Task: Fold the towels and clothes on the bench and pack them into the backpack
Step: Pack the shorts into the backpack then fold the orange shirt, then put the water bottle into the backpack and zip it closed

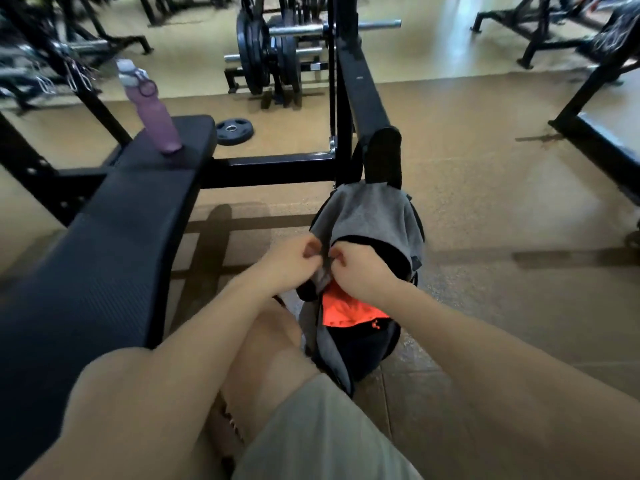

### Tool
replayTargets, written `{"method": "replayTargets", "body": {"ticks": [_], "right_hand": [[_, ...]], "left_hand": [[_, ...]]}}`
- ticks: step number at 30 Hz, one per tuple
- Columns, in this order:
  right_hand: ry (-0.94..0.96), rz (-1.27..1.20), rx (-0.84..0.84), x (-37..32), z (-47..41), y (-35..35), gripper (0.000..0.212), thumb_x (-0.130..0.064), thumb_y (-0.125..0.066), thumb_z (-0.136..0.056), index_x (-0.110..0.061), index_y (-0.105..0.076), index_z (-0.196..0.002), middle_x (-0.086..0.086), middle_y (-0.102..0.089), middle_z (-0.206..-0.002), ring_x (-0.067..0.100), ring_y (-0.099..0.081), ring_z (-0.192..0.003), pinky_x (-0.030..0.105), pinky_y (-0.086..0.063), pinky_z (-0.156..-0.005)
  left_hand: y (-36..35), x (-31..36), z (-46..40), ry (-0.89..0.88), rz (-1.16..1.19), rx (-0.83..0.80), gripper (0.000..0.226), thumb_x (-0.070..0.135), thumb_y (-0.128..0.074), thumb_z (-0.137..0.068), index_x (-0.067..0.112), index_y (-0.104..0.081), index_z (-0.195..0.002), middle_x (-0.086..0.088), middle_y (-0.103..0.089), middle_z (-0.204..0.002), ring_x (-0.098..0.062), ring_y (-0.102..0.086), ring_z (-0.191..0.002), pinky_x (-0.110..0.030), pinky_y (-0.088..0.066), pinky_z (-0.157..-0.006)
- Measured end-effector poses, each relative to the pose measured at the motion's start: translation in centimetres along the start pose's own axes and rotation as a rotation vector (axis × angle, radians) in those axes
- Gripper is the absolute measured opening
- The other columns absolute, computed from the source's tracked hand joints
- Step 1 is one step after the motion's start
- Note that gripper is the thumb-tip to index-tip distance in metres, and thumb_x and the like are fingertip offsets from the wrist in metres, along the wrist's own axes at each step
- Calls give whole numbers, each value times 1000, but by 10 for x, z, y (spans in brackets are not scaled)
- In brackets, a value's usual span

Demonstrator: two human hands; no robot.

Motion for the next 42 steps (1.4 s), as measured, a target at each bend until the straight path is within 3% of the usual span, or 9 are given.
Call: {"method": "replayTargets", "body": {"ticks": [5,8,13,16,18,25,30,34,42], "right_hand": [[29,-87,21,-37,22,32,30,-13,-45,-97,-9,-69,-114,10,-71,-107,25,-60,-91,33,-47,-79],[12,-107,-11,-47,28,35,28,-10,-46,-95,-4,-71,-107,16,-72,-97,31,-65,-86,40,-53,-75],[-27,-185,1,-56,24,29,26,-10,-50,-93,-8,-72,-105,5,-70,-89,18,-61,-77,30,-52,-72],[-49,-234,-5,-66,10,27,26,-13,-49,-90,-8,-73,-99,7,-71,-86,24,-65,-84,40,-56,-85],[-51,-308,-47,-77,-3,29,26,-12,-48,-89,-3,-71,-97,15,-71,-86,33,-66,-81,44,-58,-81],[26,-242,-202,-122,-51,39,14,-22,-62,-91,-16,-67,-102,14,-70,-102,22,-65,-81,36,-56,-72],[73,-212,-199,-142,-83,24,41,-29,-66,-92,-17,-54,-129,6,-60,-122,22,-60,-106,39,-54,-93],[79,-236,-150,-159,-129,-12,63,-29,-65,-93,-17,-39,-149,6,-50,-141,22,-52,-119,29,-41,-86],[94,-442,-165,-193,-273,-103,81,-38,-70,-90,-20,-25,-156,8,-47,-148,22,-51,-128,27,-43,-85]], "left_hand": [[34,6,29,-35,82,131,33,23,-58,-100,20,-60,-133,-1,-64,-122,-16,-60,-105,-23,-48,-75],[40,5,40,-54,99,141,35,25,-58,-101,19,-58,-136,0,-62,-123,-14,-59,-105,-15,-41,-67],[44,-11,50,-48,72,189,35,20,-59,-100,17,-58,-135,-3,-63,-126,-15,-59,-108,-26,-45,-83],[52,-23,59,-31,56,214,35,19,-59,-100,17,-57,-135,-3,-61,-126,-15,-58,-108,-30,-50,-88],[62,-32,64,-17,36,230,36,20,-59,-99,18,-56,-135,-2,-61,-126,-16,-59,-111,-40,-54,-95],[100,-62,50,125,61,306,31,25,-60,-96,19,-61,-127,-4,-64,-124,-24,-60,-113,-43,-51,-101],[115,-83,34,212,134,351,25,20,-60,-97,17,-62,-122,-5,-64,-117,-26,-61,-111,-45,-51,-101],[124,-114,6,260,217,442,20,20,-60,-98,21,-60,-118,-2,-63,-114,-21,-61,-108,-42,-53,-96],[135,-208,-98,382,276,617,47,24,-65,-94,22,-49,-138,-3,-58,-133,-23,-57,-121,-47,-50,-103]]}}
Point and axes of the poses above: each hand's wrist, its own z-axis away from the middle knuckle, its own y-axis out of the back of the hand, x = y × z, the point moved 2 cm from there along -z, towards the middle knuckle
